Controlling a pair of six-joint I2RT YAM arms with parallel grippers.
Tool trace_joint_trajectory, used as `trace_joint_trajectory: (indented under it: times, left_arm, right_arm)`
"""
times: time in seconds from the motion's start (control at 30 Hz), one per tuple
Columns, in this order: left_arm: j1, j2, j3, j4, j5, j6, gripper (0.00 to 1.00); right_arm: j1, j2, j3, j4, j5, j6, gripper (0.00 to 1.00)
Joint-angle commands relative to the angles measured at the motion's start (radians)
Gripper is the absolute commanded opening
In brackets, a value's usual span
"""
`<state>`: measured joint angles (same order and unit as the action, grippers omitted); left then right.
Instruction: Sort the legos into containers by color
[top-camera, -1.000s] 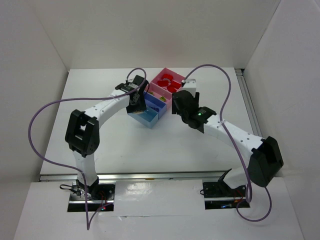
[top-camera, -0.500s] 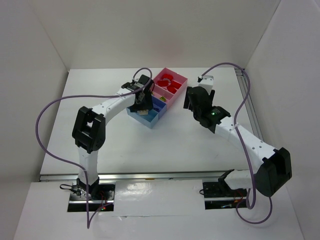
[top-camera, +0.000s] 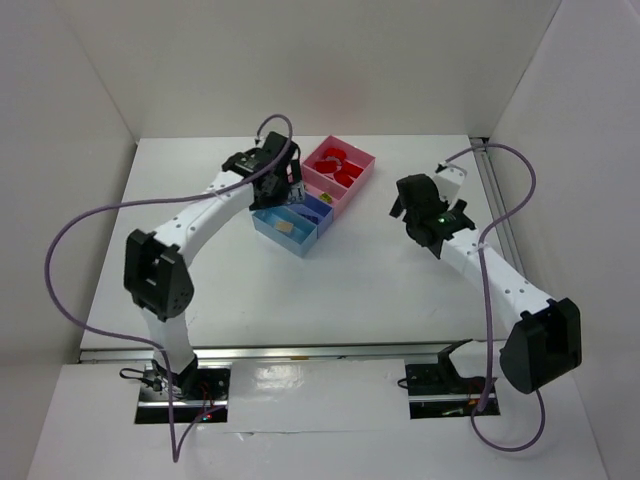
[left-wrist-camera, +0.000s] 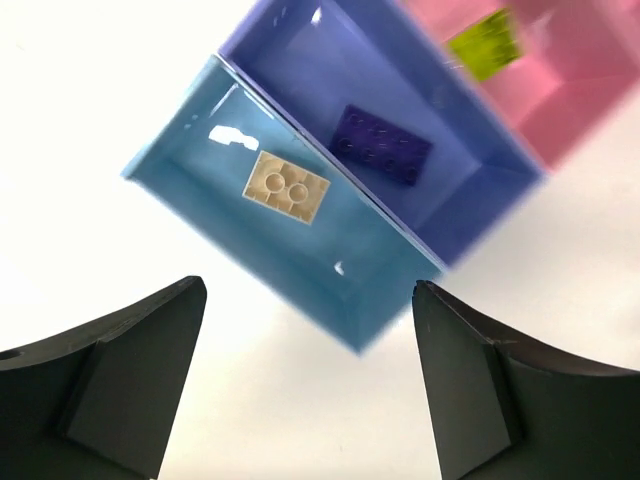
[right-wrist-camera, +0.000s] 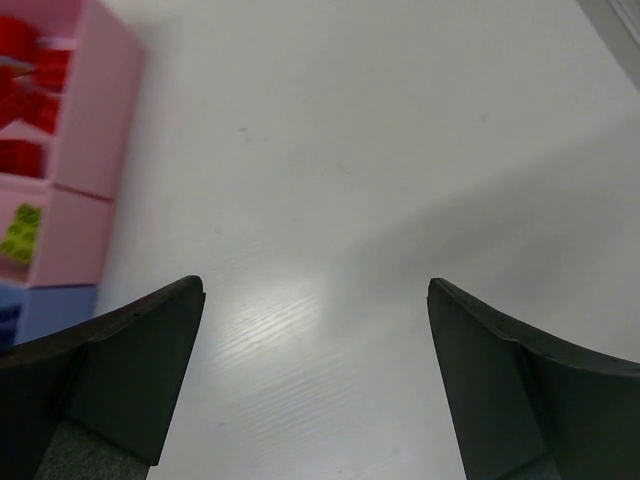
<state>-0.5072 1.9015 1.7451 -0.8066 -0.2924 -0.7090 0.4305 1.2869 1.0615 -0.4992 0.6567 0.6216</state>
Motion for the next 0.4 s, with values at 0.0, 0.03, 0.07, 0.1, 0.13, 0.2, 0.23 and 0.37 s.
trace_joint_trajectory:
  times: [0.0, 0.03, 0.07, 0.1, 0.13, 0.2, 0.23, 0.37]
  left_arm:
    - [0.004, -0.195, 0.054, -0.048, -0.027, 0.049, 0.95]
    - [0.004, -0.258, 0.054, -0.048, -0.027, 0.062, 0.95]
    - [0.004, -0.29, 0.044, -0.058, -0.027, 0.062, 0.95]
    - [0.004, -0.326, 0.013, -0.059, -0.027, 0.062, 0.95]
    - [0.004, -0.359, -0.008, -0.059, -0.015, 0.074, 0.95]
    - [0.004, -0.464, -0.091, -0.034, -0.005, 0.103, 0.95]
    - [0.004, -0.494, -0.119, -0.034, -0.005, 0.103, 0.97]
    - [0.004, -0.634, -0.254, -0.025, -0.06, 0.082, 0.97]
  right_arm:
    - [-0.053, -0.011, -0.031, -0.134, 0.078, 0.154, 1.0]
    - [-0.064, -0.011, -0.04, -0.147, 0.087, 0.155, 1.0]
    - [-0.073, -0.011, -0.04, -0.147, 0.087, 0.155, 1.0]
    - [-0.085, -0.011, -0.053, -0.147, 0.087, 0.155, 1.0]
    - [-0.085, -0.023, -0.072, -0.147, 0.087, 0.141, 1.0]
    - [-0.095, -0.037, -0.093, -0.147, 0.063, 0.141, 1.0]
    - [-0.095, -0.052, -0.103, -0.136, 0.063, 0.141, 1.0]
    - [-0.095, -0.112, -0.17, -0.058, 0.011, 0.06, 1.0]
